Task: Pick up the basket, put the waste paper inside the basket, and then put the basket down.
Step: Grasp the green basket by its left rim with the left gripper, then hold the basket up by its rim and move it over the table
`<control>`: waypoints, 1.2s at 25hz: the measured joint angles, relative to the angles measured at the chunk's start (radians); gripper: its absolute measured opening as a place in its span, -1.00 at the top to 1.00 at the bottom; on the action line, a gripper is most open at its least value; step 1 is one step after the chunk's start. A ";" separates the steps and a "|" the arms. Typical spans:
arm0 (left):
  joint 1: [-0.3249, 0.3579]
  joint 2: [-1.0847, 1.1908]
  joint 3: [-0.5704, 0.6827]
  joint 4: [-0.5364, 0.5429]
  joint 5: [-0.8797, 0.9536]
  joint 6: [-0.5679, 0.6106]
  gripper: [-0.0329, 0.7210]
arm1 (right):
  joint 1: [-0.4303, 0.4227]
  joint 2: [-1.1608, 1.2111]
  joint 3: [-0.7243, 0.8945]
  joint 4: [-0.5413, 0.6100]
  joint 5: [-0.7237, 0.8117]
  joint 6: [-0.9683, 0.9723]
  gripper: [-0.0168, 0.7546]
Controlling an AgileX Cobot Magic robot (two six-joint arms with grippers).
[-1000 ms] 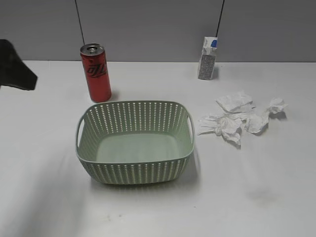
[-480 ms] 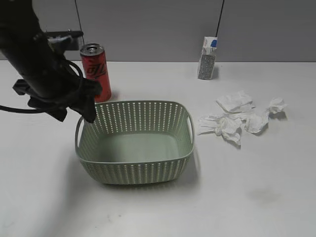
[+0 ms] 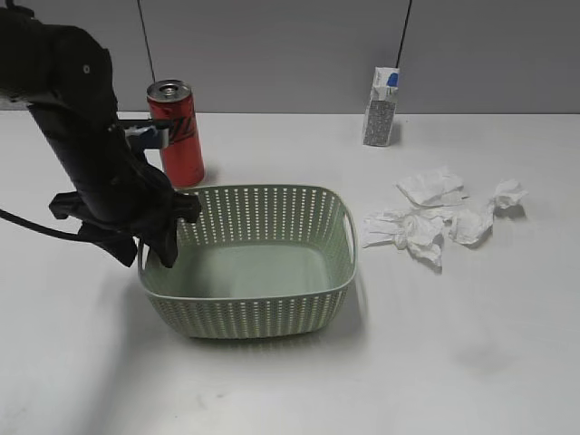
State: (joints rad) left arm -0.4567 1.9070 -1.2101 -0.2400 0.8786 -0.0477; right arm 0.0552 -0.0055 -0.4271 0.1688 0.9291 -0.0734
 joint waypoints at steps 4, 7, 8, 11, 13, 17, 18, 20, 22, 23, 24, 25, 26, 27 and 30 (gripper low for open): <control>0.000 0.002 -0.001 -0.004 -0.022 -0.001 0.52 | 0.000 0.000 0.000 0.000 0.000 0.000 -0.30; -0.001 0.002 -0.001 -0.005 -0.029 -0.004 0.88 | 0.000 0.000 0.000 0.000 0.000 0.000 -0.30; -0.001 0.001 -0.001 -0.004 -0.028 -0.002 0.91 | 0.000 0.000 0.000 0.000 0.000 0.000 -0.30; -0.001 -0.020 -0.001 0.007 -0.020 -0.003 0.91 | 0.000 0.000 0.000 0.000 -0.004 0.000 -0.30; -0.001 -0.054 -0.001 0.034 -0.015 -0.003 0.91 | 0.000 0.004 -0.006 0.003 -0.022 0.000 -0.30; -0.001 -0.153 -0.001 0.089 -0.010 -0.003 0.91 | 0.000 0.113 -0.026 0.026 -0.086 0.001 -0.22; -0.001 -0.176 -0.001 0.096 -0.008 -0.003 0.91 | 0.000 0.161 -0.033 0.027 -0.105 0.001 -0.19; -0.001 -0.210 -0.001 0.100 -0.007 -0.003 0.91 | 0.000 0.260 -0.056 0.028 -0.138 0.000 -0.13; -0.001 -0.233 -0.001 0.101 -0.005 -0.003 0.91 | 0.000 0.383 -0.093 0.028 -0.169 -0.008 -0.10; -0.001 -0.239 -0.001 0.101 -0.004 -0.003 0.91 | 0.000 0.438 -0.118 0.028 -0.187 -0.016 -0.09; -0.001 -0.243 -0.001 0.101 -0.003 -0.003 0.91 | 0.000 0.507 -0.146 0.028 -0.202 -0.026 -0.09; -0.001 -0.244 -0.001 0.101 -0.003 -0.003 0.91 | 0.000 0.578 -0.176 0.028 -0.218 -0.039 -0.09; -0.001 -0.244 -0.001 0.101 -0.003 -0.003 0.91 | 0.000 0.638 -0.203 0.028 -0.229 -0.046 -0.09; -0.001 -0.244 -0.001 0.101 -0.003 -0.003 0.91 | 0.000 0.712 -0.240 0.028 -0.236 -0.051 -0.09; -0.001 -0.244 -0.001 0.096 -0.002 -0.003 0.91 | 0.000 0.924 -0.363 0.036 -0.237 -0.077 -0.09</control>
State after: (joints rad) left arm -0.4572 1.6632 -1.2111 -0.1444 0.8768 -0.0507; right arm 0.0552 0.9186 -0.7897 0.2052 0.6925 -0.1499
